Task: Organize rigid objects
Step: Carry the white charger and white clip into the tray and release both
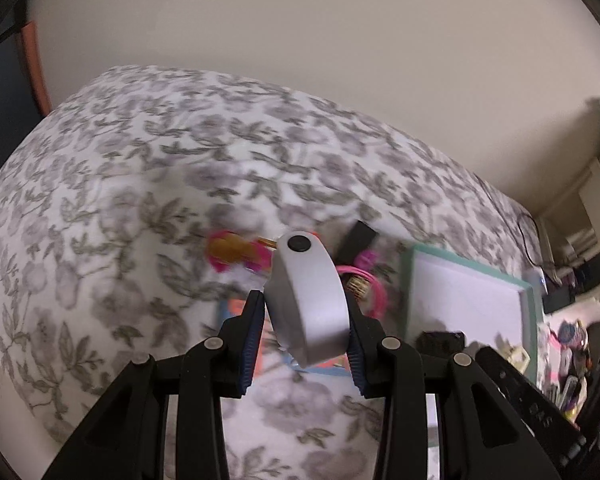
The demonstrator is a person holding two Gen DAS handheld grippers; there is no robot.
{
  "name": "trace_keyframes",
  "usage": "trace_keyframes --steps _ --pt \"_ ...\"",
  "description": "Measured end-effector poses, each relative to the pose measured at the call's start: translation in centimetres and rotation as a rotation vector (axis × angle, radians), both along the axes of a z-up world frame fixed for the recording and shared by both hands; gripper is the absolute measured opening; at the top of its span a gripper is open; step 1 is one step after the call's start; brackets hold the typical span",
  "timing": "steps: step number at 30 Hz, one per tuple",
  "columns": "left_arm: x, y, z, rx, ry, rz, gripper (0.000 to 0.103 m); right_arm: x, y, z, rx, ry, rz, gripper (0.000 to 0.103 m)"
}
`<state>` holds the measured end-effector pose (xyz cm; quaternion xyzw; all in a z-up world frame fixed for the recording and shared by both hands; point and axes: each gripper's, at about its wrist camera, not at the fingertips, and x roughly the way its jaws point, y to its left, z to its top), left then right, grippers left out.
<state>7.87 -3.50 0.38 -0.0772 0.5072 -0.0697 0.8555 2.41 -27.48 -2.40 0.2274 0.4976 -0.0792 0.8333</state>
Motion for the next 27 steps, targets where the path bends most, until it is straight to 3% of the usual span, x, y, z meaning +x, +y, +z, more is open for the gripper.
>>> trace_keyframes --steps 18,27 --pt "-3.8 -13.6 -2.9 0.11 0.064 -0.331 0.04 -3.3 -9.2 -1.8 -0.027 0.053 -0.212 0.065" --pt "-4.5 -16.3 -6.2 0.158 0.138 -0.437 0.04 -3.5 -9.7 -2.8 -0.025 0.082 -0.216 0.065"
